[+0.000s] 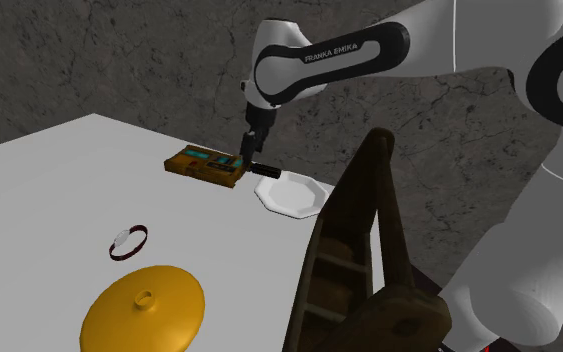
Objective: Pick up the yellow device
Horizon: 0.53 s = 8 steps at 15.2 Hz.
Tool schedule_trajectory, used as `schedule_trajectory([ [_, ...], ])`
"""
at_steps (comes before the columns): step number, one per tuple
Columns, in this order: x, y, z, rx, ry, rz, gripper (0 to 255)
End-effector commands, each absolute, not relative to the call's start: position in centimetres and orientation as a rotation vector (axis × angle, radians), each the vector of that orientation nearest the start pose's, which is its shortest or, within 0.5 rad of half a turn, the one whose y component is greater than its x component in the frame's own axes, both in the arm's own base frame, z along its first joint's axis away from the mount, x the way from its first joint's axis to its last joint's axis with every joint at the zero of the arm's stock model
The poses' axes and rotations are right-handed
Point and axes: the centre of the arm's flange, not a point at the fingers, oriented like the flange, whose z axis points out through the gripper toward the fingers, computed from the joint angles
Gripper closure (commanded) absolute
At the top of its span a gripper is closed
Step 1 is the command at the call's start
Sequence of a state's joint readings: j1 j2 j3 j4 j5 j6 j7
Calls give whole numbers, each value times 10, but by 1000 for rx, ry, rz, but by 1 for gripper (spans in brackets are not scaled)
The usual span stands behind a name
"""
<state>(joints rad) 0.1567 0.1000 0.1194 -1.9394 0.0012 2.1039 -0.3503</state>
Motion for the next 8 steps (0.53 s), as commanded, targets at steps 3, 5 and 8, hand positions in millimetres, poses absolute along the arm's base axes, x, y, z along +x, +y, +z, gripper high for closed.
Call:
schedule_trajectory([
  [3,568,160,417,-2976,-969,-104,0],
  [5,568,160,403,-2976,-969,-104,0],
  [8,568,159,404,-2976,-969,-104,255],
])
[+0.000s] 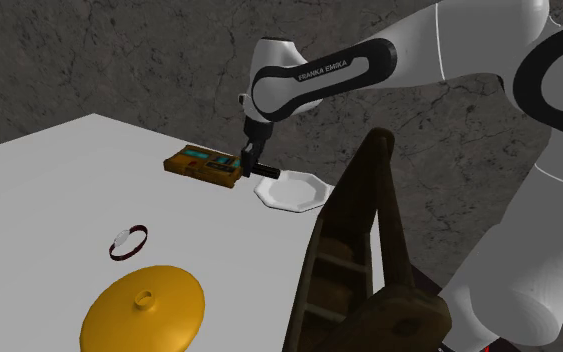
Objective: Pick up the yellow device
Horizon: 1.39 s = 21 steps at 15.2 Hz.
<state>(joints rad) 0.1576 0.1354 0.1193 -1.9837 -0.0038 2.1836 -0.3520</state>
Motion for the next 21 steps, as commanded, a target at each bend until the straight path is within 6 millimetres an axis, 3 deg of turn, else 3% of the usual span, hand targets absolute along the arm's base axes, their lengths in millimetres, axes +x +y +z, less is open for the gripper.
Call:
schedule_trajectory([
  [1,568,159,404,-2976,-969,-104,255],
  [9,568,160,403,-2976,-969,-104,255],
  [21,568,160,467,-2976,-969,-104,255],
])
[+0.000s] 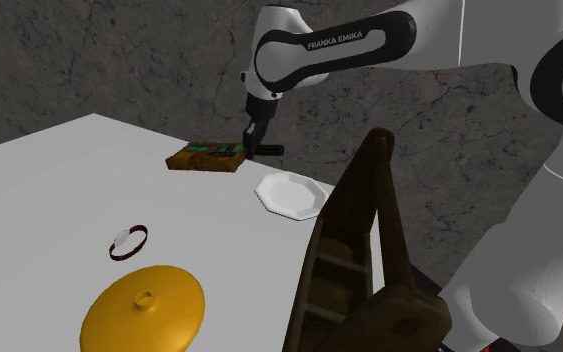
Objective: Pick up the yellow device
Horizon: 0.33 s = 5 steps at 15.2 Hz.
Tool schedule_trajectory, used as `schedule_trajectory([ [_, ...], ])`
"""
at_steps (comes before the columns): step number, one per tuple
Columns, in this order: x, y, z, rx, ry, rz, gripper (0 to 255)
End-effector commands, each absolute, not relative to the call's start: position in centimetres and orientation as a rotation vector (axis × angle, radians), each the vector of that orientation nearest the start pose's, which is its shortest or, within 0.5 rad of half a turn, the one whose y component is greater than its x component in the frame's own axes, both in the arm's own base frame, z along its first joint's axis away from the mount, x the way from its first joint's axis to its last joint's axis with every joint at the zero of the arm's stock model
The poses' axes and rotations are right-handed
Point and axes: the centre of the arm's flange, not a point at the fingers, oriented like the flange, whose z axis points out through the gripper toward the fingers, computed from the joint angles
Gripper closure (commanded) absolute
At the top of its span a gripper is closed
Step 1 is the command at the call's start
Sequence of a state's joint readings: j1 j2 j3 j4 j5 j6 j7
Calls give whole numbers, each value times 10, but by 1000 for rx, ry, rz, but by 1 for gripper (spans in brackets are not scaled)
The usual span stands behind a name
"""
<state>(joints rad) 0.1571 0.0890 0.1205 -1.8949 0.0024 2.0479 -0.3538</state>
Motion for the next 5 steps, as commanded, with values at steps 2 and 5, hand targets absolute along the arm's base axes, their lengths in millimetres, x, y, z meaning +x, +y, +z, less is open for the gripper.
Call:
schedule_trajectory([
  [2,568,160,477,-2976,-969,-104,255],
  [5,568,160,483,-2976,-969,-104,255],
])
